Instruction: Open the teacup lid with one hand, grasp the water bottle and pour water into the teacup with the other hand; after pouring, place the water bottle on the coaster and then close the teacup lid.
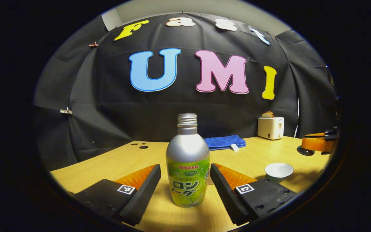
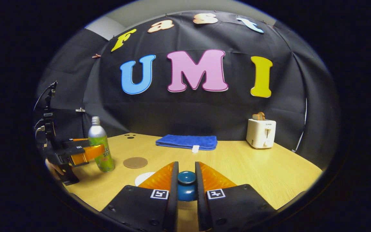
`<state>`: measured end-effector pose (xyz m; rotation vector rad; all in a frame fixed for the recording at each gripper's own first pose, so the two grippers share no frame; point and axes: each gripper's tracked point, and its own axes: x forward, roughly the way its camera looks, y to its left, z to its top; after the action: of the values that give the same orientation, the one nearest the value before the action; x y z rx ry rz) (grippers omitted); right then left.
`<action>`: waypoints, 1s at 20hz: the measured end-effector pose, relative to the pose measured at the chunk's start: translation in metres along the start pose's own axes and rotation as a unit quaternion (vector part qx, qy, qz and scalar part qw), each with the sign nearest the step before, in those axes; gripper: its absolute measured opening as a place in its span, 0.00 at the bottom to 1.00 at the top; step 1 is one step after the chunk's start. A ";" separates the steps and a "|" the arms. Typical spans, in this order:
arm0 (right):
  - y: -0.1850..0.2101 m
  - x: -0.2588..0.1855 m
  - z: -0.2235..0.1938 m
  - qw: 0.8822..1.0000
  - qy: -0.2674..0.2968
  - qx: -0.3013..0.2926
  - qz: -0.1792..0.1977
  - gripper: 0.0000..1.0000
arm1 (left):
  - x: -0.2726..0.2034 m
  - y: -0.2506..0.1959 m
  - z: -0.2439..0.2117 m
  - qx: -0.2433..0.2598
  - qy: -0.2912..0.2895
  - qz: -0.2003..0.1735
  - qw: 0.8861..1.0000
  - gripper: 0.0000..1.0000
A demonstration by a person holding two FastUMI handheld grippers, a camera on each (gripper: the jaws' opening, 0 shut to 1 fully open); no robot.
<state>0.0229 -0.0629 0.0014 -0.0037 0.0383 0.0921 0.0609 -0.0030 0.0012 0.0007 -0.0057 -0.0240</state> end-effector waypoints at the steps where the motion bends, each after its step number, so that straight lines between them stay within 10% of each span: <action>1: -0.009 0.000 -0.003 1.000 0.002 0.004 -0.007 0.28 | 0.007 -0.002 -0.001 0.000 0.000 -0.003 1.000 0.97; 14: -0.054 0.007 -0.002 0.999 -0.018 0.001 -0.051 0.28 | 0.027 -0.021 0.001 0.012 -0.001 -0.033 0.999 0.81; 20: -0.076 0.004 -0.001 0.998 -0.020 0.002 -0.065 0.28 | 0.023 -0.041 0.016 0.181 -0.019 -0.041 0.982 0.80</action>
<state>0.0338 -0.1381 0.0004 -0.0009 -0.0014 -0.0376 0.0829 -0.0449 0.0175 0.3643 -0.0487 -0.1049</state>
